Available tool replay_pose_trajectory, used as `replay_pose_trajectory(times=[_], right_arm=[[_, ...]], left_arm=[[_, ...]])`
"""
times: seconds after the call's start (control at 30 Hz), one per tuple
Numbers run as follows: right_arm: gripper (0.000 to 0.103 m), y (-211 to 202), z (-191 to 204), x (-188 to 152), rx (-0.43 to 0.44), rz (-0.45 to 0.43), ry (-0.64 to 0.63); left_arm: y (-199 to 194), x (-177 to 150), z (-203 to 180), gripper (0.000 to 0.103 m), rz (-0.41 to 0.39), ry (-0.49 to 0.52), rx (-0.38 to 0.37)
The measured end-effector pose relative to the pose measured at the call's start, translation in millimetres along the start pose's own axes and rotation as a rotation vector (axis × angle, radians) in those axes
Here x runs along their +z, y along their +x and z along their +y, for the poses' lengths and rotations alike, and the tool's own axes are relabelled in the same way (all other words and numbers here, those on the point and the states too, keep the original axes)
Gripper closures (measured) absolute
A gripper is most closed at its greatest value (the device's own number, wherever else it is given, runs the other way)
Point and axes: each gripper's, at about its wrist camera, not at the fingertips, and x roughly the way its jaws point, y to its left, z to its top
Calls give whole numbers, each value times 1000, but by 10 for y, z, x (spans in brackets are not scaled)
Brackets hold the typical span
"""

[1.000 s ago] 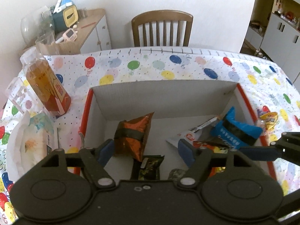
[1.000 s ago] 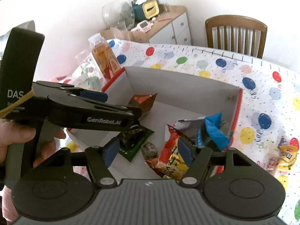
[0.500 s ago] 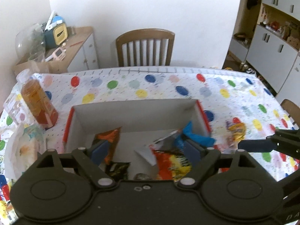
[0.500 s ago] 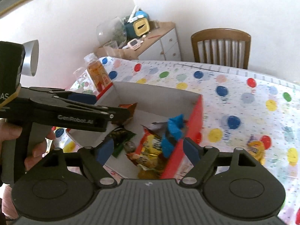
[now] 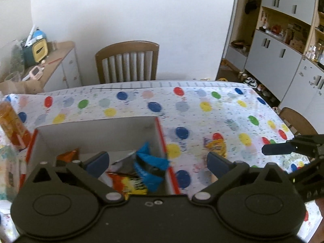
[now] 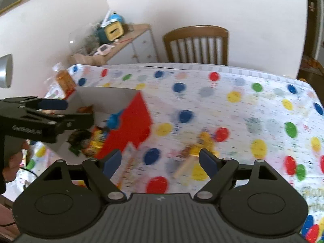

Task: Organize snacks
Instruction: 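Withdraw both tools from the box toward the yellow M&M's packet, then grasp the small wrapped snack with the left tool while the right tool grasps the yellow M&M's packet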

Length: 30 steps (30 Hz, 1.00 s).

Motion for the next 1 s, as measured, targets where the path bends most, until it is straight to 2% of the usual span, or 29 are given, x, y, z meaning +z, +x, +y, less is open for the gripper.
replay_pose_trajectory(times=[0.27,0.63,0.83,1.0], right_arm=[[19,-23,-528,100,-55,-9,90],[19,326,-874,187,-36,58,153],[19,591,-952,253,-20,97,182],[20,836,-979,276,-10,130,202]], left_arm=[[152,-31,-376,0,4,10,-28],[482,-103,-810,1,35,39,-26],[700,-135,-988,8,68,36,-33],[912,-149,-1014,21,110,4,-28]])
